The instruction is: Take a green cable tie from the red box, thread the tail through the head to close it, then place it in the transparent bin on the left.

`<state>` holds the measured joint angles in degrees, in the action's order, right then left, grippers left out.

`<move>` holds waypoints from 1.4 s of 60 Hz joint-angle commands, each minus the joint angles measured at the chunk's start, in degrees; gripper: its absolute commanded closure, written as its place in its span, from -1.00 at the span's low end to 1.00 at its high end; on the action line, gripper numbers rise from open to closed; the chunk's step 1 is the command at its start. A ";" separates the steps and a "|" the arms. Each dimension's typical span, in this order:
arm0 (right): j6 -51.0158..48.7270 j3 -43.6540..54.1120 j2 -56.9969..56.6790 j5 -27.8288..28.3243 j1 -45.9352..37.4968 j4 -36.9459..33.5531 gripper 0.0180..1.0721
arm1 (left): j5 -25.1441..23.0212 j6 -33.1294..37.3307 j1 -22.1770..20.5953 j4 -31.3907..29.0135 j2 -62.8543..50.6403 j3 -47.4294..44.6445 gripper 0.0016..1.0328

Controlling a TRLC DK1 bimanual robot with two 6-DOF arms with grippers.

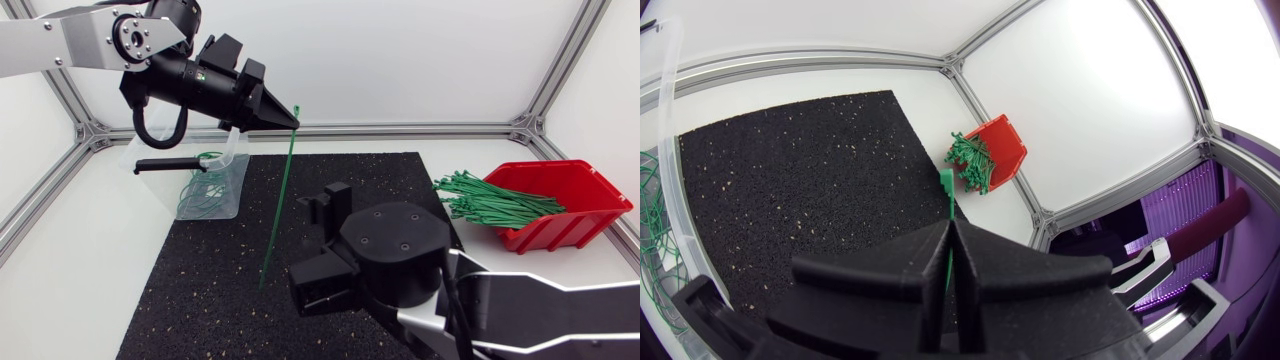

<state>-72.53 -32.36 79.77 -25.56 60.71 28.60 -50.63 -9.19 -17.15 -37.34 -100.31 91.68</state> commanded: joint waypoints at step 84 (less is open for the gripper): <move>-13.25 -2.88 16.56 0.78 9.87 12.80 0.08 | -9.40 12.27 1.06 -22.77 -10.43 11.86 0.93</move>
<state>-84.16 -34.35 94.87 -24.84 69.73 40.51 -59.55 1.72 -15.81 -59.13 -109.27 101.32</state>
